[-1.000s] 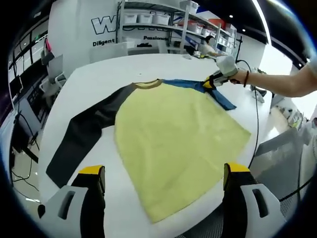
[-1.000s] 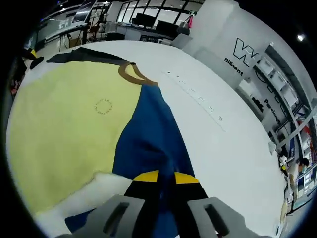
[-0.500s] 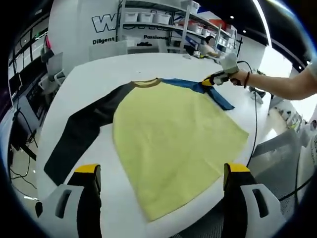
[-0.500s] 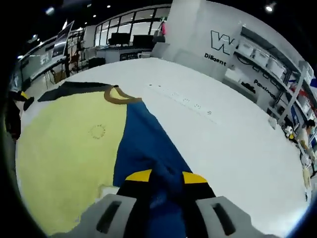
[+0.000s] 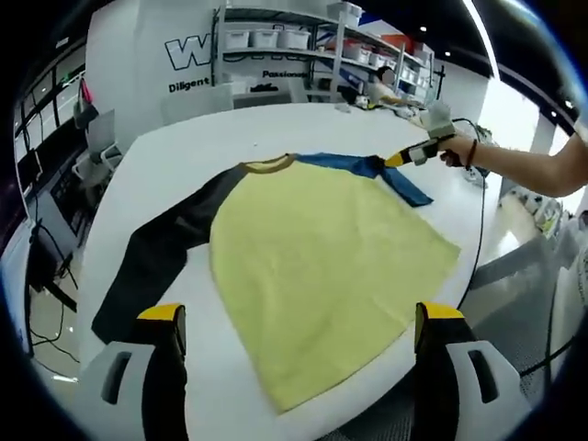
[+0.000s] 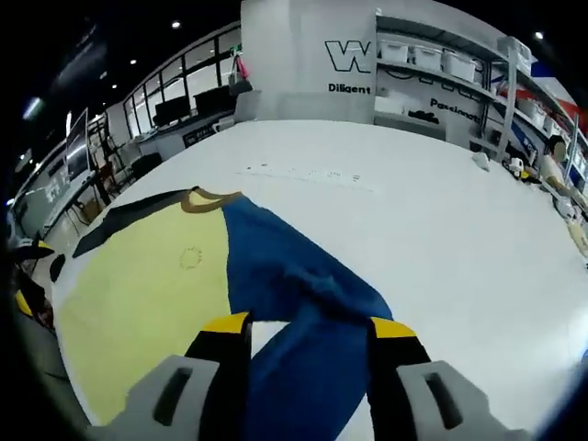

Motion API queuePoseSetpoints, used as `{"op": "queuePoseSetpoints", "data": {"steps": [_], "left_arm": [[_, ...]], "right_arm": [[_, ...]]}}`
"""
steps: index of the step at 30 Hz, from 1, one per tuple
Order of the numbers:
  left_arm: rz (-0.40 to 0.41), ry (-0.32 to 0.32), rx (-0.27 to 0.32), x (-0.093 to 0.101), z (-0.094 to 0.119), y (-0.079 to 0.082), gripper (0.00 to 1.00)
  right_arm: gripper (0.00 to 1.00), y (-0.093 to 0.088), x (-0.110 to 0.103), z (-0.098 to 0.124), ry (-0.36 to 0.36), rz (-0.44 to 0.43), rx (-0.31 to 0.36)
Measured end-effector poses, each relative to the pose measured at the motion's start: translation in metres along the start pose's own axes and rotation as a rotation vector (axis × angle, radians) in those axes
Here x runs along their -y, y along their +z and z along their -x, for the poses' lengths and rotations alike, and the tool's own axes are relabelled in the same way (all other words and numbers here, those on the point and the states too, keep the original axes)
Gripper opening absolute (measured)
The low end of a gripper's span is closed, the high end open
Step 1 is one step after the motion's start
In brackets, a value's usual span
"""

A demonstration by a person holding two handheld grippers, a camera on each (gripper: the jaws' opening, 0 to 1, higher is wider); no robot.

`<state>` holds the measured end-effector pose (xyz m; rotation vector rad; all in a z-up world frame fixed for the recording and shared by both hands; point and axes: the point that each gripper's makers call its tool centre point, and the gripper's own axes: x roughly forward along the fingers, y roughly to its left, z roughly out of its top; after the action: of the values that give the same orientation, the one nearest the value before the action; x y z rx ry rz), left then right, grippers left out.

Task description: Fold the garment on the visible template until the final outline fits inside the template.

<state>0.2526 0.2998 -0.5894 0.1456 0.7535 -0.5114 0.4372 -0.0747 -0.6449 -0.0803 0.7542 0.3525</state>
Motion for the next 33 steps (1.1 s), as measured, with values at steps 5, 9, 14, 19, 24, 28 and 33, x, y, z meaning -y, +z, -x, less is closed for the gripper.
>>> {"op": "queuePoseSetpoints", "data": {"steps": [5, 9, 14, 19, 24, 28, 33], "left_arm": [[0.01, 0.0, 0.011, 0.001, 0.001, 0.0, 0.99], [0.011, 0.015, 0.023, -0.001, 0.003, 0.001, 0.99], [-0.019, -0.023, 0.041, 0.007, 0.005, 0.005, 0.99], [-0.021, -0.025, 0.04, 0.008, 0.004, 0.005, 0.99], [-0.02, -0.024, 0.025, 0.008, 0.003, 0.001, 0.99], [-0.01, -0.019, 0.024, 0.009, 0.003, 0.0, 0.99], [0.021, -0.006, 0.046, 0.005, 0.006, 0.004, 0.99]], "right_arm": [[0.51, -0.019, -0.01, 0.01, 0.014, -0.024, -0.032], [0.52, -0.036, -0.014, 0.02, -0.002, -0.037, -0.051], [0.52, -0.048, -0.019, 0.026, -0.007, -0.015, -0.052], [0.52, -0.061, -0.021, 0.034, -0.027, -0.013, -0.06], [0.51, -0.075, -0.017, 0.04, -0.056, -0.074, -0.073], [0.49, -0.082, -0.015, 0.044, -0.072, -0.116, -0.081], [0.45, -0.089, -0.014, 0.045, -0.086, -0.144, -0.096]]}}
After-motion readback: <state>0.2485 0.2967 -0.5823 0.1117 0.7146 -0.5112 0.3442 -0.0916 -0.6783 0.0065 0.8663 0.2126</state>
